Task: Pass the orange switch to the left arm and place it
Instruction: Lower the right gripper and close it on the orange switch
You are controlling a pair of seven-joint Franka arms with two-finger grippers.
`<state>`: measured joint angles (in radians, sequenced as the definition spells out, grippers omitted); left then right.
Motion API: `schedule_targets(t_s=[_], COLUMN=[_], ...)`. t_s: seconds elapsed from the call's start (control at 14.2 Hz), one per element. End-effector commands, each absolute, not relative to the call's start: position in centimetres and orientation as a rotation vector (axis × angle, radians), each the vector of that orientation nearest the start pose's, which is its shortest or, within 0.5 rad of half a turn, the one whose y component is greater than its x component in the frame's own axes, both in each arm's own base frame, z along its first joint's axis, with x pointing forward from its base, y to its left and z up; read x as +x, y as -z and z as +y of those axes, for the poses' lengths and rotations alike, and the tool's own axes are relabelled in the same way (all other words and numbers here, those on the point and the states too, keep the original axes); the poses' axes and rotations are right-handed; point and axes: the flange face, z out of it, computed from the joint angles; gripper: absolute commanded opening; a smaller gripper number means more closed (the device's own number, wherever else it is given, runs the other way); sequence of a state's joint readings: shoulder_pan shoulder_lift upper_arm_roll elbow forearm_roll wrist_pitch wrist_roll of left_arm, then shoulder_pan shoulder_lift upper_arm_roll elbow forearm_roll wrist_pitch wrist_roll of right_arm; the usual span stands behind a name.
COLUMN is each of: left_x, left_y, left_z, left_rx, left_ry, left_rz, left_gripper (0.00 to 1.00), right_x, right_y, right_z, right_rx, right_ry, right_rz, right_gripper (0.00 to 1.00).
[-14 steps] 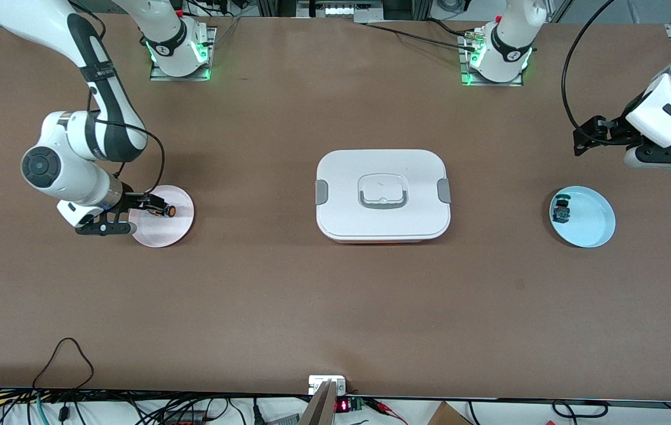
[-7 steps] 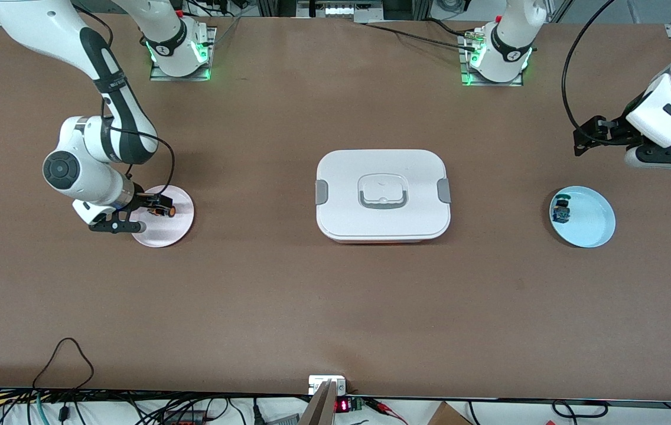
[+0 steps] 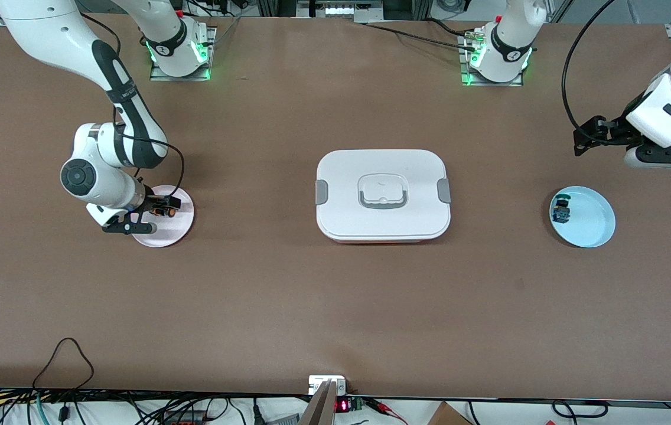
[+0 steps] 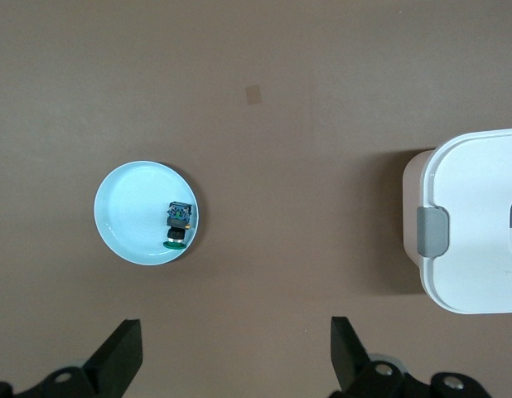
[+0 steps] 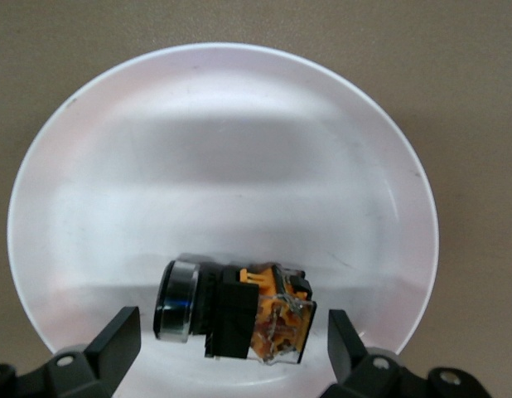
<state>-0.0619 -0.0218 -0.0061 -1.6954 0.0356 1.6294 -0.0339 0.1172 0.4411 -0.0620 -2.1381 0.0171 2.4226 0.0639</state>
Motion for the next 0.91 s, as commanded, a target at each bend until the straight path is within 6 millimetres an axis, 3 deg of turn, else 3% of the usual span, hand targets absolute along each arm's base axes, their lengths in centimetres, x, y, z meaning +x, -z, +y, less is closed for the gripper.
schedule_targets(t_s=[0.0,0.49,0.63,0.7,0.77,0.84], left_x=[54.81,54.82,54.82,54.82,54.82,54.82], left_y=[-58.93,-58.93,-58.93,-58.93,-58.93,-58.93], left_z=[-3.27,-3.19,-3.19,-3.10,-3.19,-3.10], left_rx=[-3.104,-3.104,-3.104,-3.104,-3.104,-3.104], left_ry=[-0.072,-0.072,-0.072,-0.072,-0.072,-0.072], left_rz=[0.087,0.084,0.084,0.082,0.084,0.082], left_gripper=[1.00,1.00,1.00,1.00,1.00,1.00], right_x=[55.30,55.42,55.23,55.23,55.09,54.91], right_y=[-17.95,-17.51,-17.36,-17.36,-17.24,-17.11], right_z=[3.24,3.23,3.21,3.21,3.20,3.19], right_rx=[-3.153,-3.153,-3.153,-3.153,-3.153,-3.153], right_ry=[-0.217,-0.190,-0.197,-0.197,-0.204,-0.216], right_rz=[0.058,0.160,0.166,0.166,0.166,0.156], right_gripper=[1.00,1.00,0.96,0.91,0.77,0.54])
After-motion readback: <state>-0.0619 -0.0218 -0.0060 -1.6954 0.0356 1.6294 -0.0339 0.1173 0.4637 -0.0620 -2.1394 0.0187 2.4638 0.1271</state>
